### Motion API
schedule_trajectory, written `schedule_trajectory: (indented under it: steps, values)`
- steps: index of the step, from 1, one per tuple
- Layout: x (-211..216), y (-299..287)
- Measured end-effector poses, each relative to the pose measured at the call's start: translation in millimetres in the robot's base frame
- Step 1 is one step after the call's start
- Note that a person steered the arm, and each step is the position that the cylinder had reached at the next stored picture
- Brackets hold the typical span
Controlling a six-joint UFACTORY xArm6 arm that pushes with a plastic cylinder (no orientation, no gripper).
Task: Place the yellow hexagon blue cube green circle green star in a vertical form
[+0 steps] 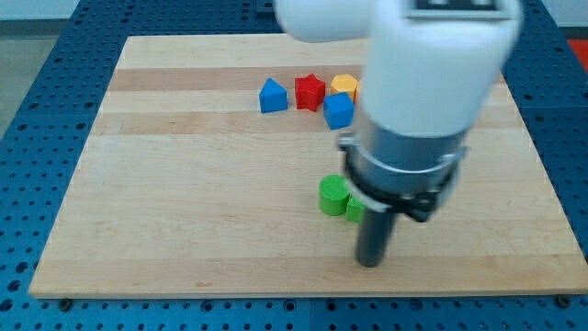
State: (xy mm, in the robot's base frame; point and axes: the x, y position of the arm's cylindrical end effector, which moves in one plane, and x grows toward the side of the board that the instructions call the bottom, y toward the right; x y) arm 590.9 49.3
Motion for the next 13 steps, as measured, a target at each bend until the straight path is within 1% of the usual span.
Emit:
schedule_trajectory:
  steps: [1, 2, 4, 5, 6, 7, 8, 9, 11, 12, 13]
  values:
    - [8, -26]
    - [-28, -27]
    - [-83, -25]
    - [-84, -25]
    - [-124, -22]
    - [-123, -22]
    - [-86, -21]
    - [-76, 19]
    - [-82, 31]
    - [-102, 31]
    - [-111, 24]
